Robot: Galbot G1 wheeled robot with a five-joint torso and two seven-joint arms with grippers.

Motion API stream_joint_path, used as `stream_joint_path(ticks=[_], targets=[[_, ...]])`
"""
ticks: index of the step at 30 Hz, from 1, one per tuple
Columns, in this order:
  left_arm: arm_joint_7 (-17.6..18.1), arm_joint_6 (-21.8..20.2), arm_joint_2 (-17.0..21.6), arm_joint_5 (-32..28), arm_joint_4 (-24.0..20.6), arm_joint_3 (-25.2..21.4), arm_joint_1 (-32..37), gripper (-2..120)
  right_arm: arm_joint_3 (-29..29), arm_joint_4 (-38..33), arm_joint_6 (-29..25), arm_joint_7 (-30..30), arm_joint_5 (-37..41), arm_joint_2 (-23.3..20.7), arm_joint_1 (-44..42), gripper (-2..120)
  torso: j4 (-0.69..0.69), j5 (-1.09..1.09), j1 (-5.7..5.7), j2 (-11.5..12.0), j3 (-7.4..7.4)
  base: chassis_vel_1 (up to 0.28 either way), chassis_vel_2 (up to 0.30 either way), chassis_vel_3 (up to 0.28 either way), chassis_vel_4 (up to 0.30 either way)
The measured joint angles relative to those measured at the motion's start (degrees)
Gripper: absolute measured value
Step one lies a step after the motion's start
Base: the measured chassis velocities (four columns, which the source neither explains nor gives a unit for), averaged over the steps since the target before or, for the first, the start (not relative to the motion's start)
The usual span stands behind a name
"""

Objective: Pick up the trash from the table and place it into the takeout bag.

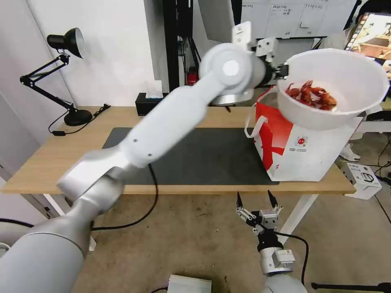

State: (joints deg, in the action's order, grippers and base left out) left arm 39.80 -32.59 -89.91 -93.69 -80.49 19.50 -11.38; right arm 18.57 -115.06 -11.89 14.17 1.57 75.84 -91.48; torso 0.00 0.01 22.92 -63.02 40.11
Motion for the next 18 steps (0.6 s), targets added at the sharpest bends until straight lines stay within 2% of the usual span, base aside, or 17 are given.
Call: stream_joint_path(ticks=[4, 9, 18], targets=[[0.1, 2.0, -1.8, 1.6, 3.0, 0.1, -1.4, 0, 0.0, 0.0, 0.0, 0.0, 0.0, 0.0, 0.0, 100, -0.01, 0.00, 0.00, 0.0, 0.00, 0.000, 0.000, 0.000, 0.000], [0.3, 5.1, -1.9, 2.6, 5.1, 1.6, -2.9, 0, 0.0, 0.0, 0.0, 0.0, 0.0, 0.0, 0.0, 100, 0.01, -0.01, -0.01, 0.0, 0.00, 0.000, 0.000, 0.000, 0.000], [5.3, 11.9, -1.9, 2.4, 8.0, 7.0, -5.2, 0, 0.0, 0.0, 0.0, 0.0, 0.0, 0.0, 0.0, 100, 0.01, -0.01, 0.00, 0.0, 0.00, 0.000, 0.000, 0.000, 0.000]])
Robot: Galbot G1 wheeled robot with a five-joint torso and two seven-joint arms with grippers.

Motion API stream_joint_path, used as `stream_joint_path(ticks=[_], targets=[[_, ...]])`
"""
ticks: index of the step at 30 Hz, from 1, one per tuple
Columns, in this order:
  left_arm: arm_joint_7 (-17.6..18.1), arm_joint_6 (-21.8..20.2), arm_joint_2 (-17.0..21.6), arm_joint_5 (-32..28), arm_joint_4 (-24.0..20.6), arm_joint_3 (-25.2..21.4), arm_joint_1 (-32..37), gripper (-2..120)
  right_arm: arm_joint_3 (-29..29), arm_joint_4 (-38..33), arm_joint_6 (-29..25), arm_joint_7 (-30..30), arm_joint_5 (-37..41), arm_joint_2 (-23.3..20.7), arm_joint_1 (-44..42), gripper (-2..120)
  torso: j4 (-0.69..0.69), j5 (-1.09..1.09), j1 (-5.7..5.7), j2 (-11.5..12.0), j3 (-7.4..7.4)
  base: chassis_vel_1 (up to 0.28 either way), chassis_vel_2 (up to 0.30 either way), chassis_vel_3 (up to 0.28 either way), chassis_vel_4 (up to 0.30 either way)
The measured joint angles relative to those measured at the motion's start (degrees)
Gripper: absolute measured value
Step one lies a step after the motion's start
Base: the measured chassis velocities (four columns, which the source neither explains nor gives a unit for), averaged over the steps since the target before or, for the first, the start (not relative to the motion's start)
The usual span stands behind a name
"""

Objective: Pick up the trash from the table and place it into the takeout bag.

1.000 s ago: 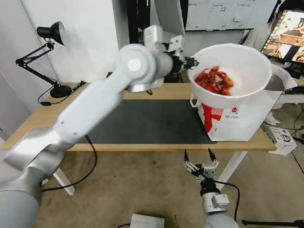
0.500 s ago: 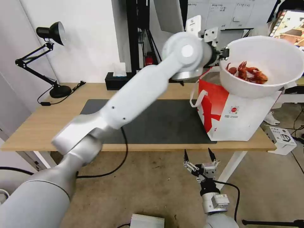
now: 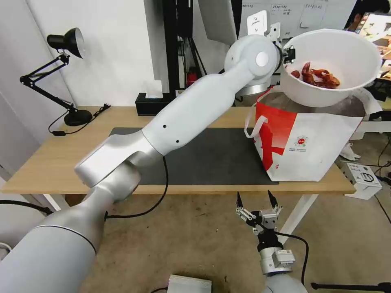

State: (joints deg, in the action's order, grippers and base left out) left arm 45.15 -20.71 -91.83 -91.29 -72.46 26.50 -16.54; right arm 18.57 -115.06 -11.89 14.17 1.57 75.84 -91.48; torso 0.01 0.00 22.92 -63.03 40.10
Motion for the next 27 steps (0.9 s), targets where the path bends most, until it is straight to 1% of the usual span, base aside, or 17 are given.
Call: stream_joint_path(ticks=[2, 5, 6, 9, 18, 19, 20, 21, 24, 25, 26, 27], targets=[[0.7, 0.4, 0.0, 0.0, 0.1, 0.7, 0.0, 0, 0.0, 0.0, 0.0, 0.0, 0.0, 0.0, 0.0, 100, 0.00, 0.00, 0.00, 0.0, 0.00, 0.000, 0.000, 0.000, 0.000], [3.0, 1.6, 0.0, 0.0, 0.2, 2.9, 0.7, 0, 0.0, 0.0, 0.0, 0.0, 0.0, 0.0, 0.0, 100, -0.02, 0.00, 0.00, 0.0, 0.00, 0.000, 0.000, 0.000, 0.000], [3.0, 1.6, 0.0, 0.0, 0.2, 2.9, 0.7, 0, 0.0, 0.0, 0.0, 0.0, 0.0, 0.0, 0.0, 100, -0.02, 0.00, 0.00, 0.0, 0.00, 0.000, 0.000, 0.000, 0.000], [5.1, 2.0, 0.0, 0.3, 0.5, 4.6, 1.3, 0, 0.0, 0.0, 0.0, 0.0, 0.0, 0.0, 0.0, 100, -0.01, 0.00, 0.00, 0.0, 0.00, 0.000, 0.000, 0.000, 0.000], [6.0, 0.7, 0.0, 0.9, 0.8, 6.5, 1.3, 0, 0.0, 0.0, 0.0, 0.0, 0.0, 0.0, 0.0, 100, 0.00, 0.00, 0.00, 0.0, 0.00, 0.000, 0.000, 0.000, 0.000], [5.9, 0.6, 0.0, 0.9, 0.6, 6.8, 1.3, 2, 0.0, 0.0, 0.0, 0.0, 0.0, 0.0, 0.0, 100, -0.01, 0.00, 0.00, 0.0, 0.00, 0.000, 0.000, 0.000, 0.000], [5.8, 0.5, 0.1, 0.9, 0.4, 7.0, 1.3, 10, 0.0, 0.0, 0.0, 0.0, 0.0, 0.0, 0.0, 100, -0.01, 0.00, 0.00, 0.0, 0.00, 0.000, 0.000, 0.000, 0.000], [5.8, 0.5, 0.1, 0.9, 0.4, 7.0, 1.3, 10, 0.0, 0.0, 0.0, 0.0, 0.0, 0.0, 0.0, 100, -0.01, 0.00, 0.00, 0.0, 0.00, 0.000, 0.000, 0.000, 0.000], [5.4, 0.2, 0.1, 0.5, -0.3, 7.3, 1.3, 23, 0.0, 0.0, 0.0, 0.0, 0.0, 0.0, 0.0, 100, -0.01, 0.00, 0.00, 0.0, 0.00, 0.000, 0.000, 0.000, 0.000], [5.2, 0.2, 0.1, 0.2, -0.4, 7.4, 1.2, 25, 0.0, 0.0, 0.0, 0.0, 0.0, 0.0, 0.0, 100, -0.01, 0.00, 0.00, 0.0, 0.00, 0.000, 0.000, 0.000, 0.000], [5.2, 0.2, 0.1, 0.2, -0.4, 7.4, 1.2, 25, 0.0, 0.0, 0.0, 0.0, 0.0, 0.0, 0.0, 100, -0.01, 0.00, 0.00, 0.0, 0.00, 0.000, 0.000, 0.000, 0.000], [5.1, 0.2, 0.1, 0.0, -0.6, 7.4, 1.1, 32, 0.0, 0.0, 0.0, 0.0, 0.0, 0.0, 0.0, 100, -0.01, 0.00, 0.00, 0.0, 0.00, 0.000, 0.000, 0.000, 0.000]])
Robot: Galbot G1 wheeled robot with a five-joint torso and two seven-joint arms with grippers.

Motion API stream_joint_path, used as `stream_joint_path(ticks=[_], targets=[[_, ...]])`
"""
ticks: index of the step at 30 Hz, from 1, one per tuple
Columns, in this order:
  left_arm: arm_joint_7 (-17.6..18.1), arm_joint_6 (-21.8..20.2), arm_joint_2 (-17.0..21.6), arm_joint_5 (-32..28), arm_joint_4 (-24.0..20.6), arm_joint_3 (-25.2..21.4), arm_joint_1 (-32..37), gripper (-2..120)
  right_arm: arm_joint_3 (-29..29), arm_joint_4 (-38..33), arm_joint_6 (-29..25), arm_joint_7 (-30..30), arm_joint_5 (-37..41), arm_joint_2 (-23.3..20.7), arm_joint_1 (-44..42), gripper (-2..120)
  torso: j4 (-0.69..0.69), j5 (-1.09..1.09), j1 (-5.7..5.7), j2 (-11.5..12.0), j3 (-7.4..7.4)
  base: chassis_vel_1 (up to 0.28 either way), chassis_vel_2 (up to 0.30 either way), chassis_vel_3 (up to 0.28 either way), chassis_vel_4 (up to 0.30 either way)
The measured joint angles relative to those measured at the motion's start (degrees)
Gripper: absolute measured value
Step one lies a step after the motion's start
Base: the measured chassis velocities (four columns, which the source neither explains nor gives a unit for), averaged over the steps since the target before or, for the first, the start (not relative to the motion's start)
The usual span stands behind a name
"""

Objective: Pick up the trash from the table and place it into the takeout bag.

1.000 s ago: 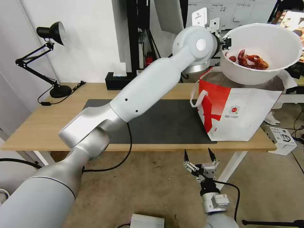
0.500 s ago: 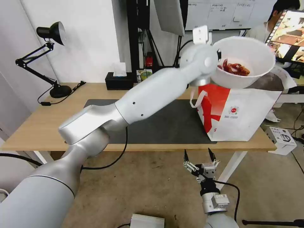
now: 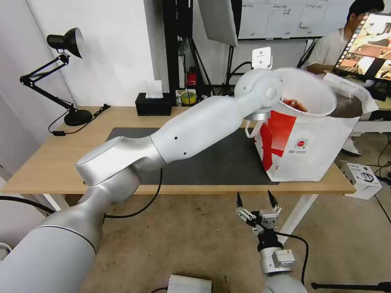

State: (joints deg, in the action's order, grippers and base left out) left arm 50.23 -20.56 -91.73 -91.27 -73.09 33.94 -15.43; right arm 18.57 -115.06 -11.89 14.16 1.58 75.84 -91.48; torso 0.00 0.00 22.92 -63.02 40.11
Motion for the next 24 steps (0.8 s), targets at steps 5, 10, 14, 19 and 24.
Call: stream_joint_path(ticks=[5, 10, 14, 19, 24], targets=[[-0.5, 0.0, 0.0, -1.0, -0.5, 0.4, -0.6, 51, 0.0, 0.0, 0.0, 0.0, 0.0, 0.0, 0.0, 100, 0.00, 0.00, 0.00, 0.0, 0.00, 0.000, 0.000, 0.000, 0.000], [-0.8, 0.3, 0.0, -1.6, -1.0, 0.8, -0.7, 69, 0.0, 0.0, 0.0, 0.0, 0.0, 0.0, 0.0, 100, 0.00, 0.00, 0.00, 0.0, 0.00, 0.000, 0.000, 0.000, 0.000], [-1.1, 0.4, 0.0, -1.7, -1.1, 0.8, -0.6, 84, 0.0, 0.0, 0.0, 0.0, 0.0, 0.0, 0.0, 100, 0.00, 0.00, 0.00, 0.0, 0.00, 0.000, 0.000, 0.000, 0.000], [-1.3, 0.4, 0.2, -1.4, -1.3, 0.0, 0.1, 99, 0.0, 0.0, 0.0, 0.0, 0.0, 0.0, 0.0, 100, 0.00, 0.00, 0.00, 0.0, 0.00, 0.000, 0.000, 0.000, 0.000], [-4.7, -0.1, 0.5, 3.2, -2.9, -2.2, 2.2, 100, 0.0, 0.0, 0.0, 0.0, 0.0, 0.0, 0.0, 100, 0.00, -0.01, 0.00, 0.0, -0.01, 0.000, 0.000, 0.000, 0.000]])
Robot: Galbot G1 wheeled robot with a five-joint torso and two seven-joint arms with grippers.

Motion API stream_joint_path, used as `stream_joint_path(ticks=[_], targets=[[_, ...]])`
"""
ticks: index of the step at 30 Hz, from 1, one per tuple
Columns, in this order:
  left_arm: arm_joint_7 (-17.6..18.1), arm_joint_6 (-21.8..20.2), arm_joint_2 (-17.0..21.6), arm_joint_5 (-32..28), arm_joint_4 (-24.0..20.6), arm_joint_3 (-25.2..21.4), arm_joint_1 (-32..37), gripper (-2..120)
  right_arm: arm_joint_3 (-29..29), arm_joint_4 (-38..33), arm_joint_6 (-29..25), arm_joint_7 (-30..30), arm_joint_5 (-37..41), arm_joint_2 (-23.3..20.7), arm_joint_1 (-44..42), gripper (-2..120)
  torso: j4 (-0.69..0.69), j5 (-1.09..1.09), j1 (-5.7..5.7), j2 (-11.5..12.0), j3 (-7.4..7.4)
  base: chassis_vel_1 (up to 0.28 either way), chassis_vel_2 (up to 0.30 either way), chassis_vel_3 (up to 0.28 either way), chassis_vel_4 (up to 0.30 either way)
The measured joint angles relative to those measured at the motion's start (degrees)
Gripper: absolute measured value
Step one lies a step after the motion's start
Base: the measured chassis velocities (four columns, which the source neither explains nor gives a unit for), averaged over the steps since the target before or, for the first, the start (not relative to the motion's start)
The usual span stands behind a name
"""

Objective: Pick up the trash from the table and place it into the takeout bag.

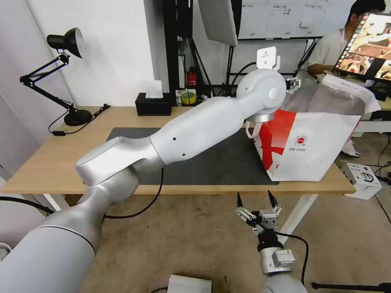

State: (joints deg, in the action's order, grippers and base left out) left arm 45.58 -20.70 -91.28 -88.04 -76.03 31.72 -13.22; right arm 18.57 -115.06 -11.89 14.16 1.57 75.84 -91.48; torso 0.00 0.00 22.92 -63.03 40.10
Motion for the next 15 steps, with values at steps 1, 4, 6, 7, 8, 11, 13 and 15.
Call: stream_joint_path(ticks=[1, 4, 6, 7, 8, 11, 13, 15], targets=[[0.0, 0.0, 0.0, 0.0, 0.0, 0.0, 0.0, 100, 0.0, 0.0, 0.0, 0.0, 0.0, 0.0, 0.0, 100, 0.00, 0.00, 0.00, 0.0, 0.00, 0.000, 0.000, 0.000, 0.000], [-2.9, 0.5, 1.0, 3.7, -1.8, -0.5, 1.6, 100, 0.0, 0.0, 0.0, 0.0, 0.0, 0.0, 0.0, 100, -0.02, 0.00, 0.00, 0.0, 0.00, 0.000, 0.000, 0.000, 0.000], [-7.4, 2.8, 4.2, 9.0, -4.5, -0.3, 3.3, 100, 0.0, 0.0, 0.0, 0.0, 0.0, 0.0, 0.0, 100, -0.02, 0.00, 0.00, 0.0, 0.00, 0.000, 0.000, 0.000, 0.000], [-9.2, 3.7, 6.3, 11.3, -5.8, 0.1, 4.0, 100, 0.0, 0.0, 0.0, 0.0, 0.0, 0.0, 0.0, 100, -0.02, 0.00, 0.00, 0.0, 0.00, 0.000, 0.000, 0.000, 0.000], [-10.5, 4.3, 8.0, 12.9, -6.7, 0.3, 4.6, 100, 0.0, 0.0, 0.0, 0.0, 0.0, 0.0, 0.0, 100, -0.01, 0.00, 0.00, 0.0, 0.00, 0.000, 0.000, 0.000, 0.000], [-14.1, 6.1, 13.1, 17.2, -9.5, 0.0, 7.1, 100, 0.0, 0.0, 0.0, 0.0, 0.0, 0.0, 0.0, 100, 0.03, -0.02, 0.00, 0.0, 0.01, 0.000, 0.000, 0.000, 0.000], [-15.6, 6.9, 16.1, 19.3, -10.9, -0.3, 8.6, 100, 0.0, 0.0, 0.0, 0.0, 0.0, 0.0, 0.0, 100, 0.01, -0.03, 0.00, 0.0, 0.01, 0.000, 0.000, 0.000, 0.000], [-18.9, 8.7, 21.4, 24.8, -13.0, -0.7, 11.5, 100, 0.0, 0.0, 0.0, 0.0, 0.0, 0.0, 0.0, 100, 0.00, -0.01, 0.00, 0.0, 0.00, 0.000, 0.000, 0.000, 0.000]])
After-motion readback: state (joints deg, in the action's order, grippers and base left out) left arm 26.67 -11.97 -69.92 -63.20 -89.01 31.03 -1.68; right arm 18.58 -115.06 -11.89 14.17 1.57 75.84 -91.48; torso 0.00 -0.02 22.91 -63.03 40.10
